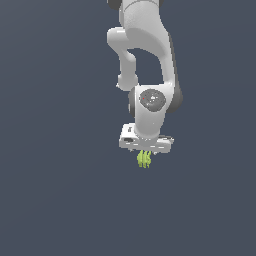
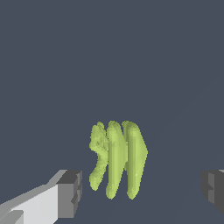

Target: Pick up the object and move it to a goal position.

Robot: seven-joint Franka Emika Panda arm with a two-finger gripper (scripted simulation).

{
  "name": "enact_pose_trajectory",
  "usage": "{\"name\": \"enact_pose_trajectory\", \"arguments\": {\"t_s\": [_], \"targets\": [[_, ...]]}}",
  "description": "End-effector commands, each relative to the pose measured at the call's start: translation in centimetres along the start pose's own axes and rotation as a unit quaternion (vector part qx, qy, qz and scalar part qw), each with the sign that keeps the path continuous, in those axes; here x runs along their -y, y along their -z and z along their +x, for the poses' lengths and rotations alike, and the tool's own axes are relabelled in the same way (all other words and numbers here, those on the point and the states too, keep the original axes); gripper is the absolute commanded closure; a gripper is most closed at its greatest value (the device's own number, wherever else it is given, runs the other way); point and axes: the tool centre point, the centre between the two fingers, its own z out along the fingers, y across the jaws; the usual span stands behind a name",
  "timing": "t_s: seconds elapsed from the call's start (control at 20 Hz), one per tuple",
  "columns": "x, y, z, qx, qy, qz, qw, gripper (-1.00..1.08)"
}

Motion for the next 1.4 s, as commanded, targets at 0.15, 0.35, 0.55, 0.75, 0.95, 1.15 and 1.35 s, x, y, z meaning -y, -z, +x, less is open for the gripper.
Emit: {"name": "enact_pose_trajectory", "arguments": {"t_s": [0.15,0.35,0.55,0.75,0.95,1.15,1.35], "targets": [[1.0,-0.7,0.0,0.0,-0.004,0.0,1.0,-0.92],[0.9,-1.0,-0.1,0.001,-0.003,0.0,1.0,-0.92],[0.9,-2.6,-0.1,0.001,-0.003,0.0,1.0,-0.92],[0.9,-4.8,-0.2,0.001,-0.004,0.0,1.0,-0.92],[1.0,-5.7,-0.1,0.0,-0.004,0.0,1.0,-0.92],[1.0,-5.7,-0.1,0.0,-0.004,0.0,1.0,1.08],[1.0,-5.7,-0.1,0.0,-0.004,0.0,1.0,1.08]]}}
